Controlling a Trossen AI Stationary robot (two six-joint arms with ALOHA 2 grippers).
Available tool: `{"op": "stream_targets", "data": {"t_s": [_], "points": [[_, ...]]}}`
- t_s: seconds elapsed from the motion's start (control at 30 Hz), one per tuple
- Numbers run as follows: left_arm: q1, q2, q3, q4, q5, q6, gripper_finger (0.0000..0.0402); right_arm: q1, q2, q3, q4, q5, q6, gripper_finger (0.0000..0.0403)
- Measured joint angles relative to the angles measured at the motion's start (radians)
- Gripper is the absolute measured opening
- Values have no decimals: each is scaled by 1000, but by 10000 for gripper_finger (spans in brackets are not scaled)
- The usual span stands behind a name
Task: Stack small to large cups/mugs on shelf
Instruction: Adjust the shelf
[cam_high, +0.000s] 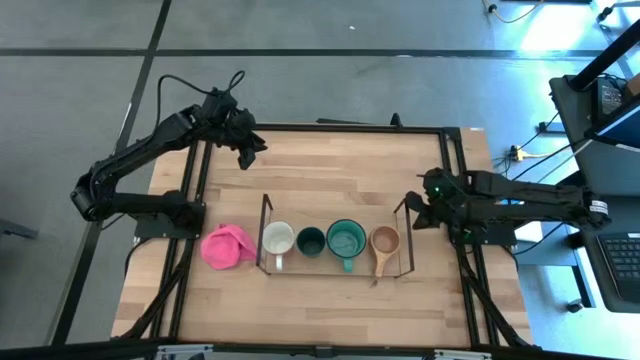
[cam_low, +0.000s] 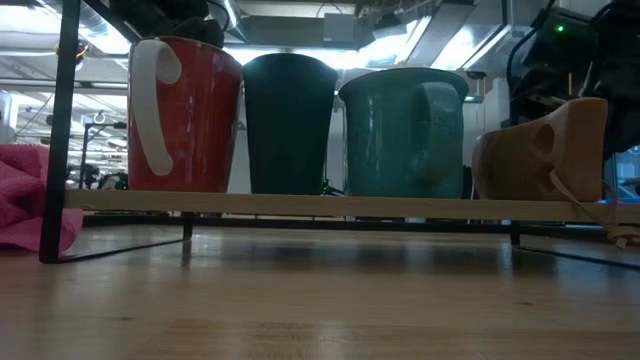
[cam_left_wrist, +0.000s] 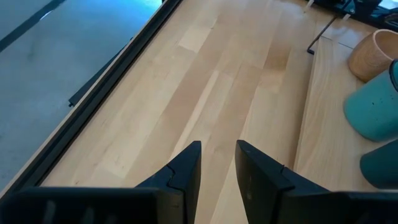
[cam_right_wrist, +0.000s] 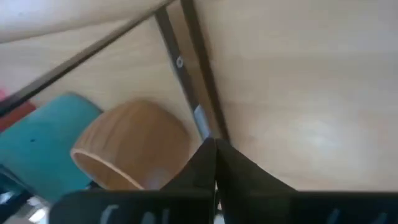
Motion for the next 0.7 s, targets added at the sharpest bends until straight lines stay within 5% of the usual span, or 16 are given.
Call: {"op": "stream_targets", "data": {"t_s": [0.33,0.7], "points": [[0,0,0,0,-1,8,93,106,4,-21,191,-36,193,10],[0,0,0,0,-1,50,93,194,86,-20,361,121,266,10]]}}
